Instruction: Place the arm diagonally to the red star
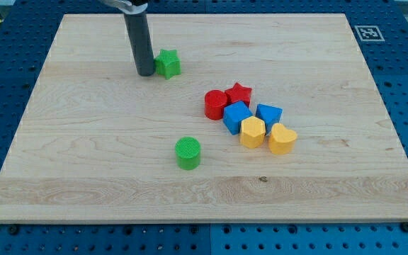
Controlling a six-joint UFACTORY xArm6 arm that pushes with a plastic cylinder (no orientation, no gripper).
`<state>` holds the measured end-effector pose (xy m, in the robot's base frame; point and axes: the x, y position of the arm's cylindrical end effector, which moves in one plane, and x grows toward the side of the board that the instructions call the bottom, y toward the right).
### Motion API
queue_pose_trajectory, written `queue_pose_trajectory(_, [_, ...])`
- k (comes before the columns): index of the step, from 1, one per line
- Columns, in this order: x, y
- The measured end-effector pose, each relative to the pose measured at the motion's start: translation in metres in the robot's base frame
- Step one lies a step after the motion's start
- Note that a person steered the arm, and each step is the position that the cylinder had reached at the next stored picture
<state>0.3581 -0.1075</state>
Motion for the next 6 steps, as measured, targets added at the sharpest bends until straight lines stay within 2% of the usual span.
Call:
queue_pose_trajectory(2, [0.035, 0.023])
queue_pose_trajectory(4, [0.037, 0.094])
queue_pose_trajectory(5, [0.036, 0.101])
queue_pose_trajectory(6, [0.018, 0.101])
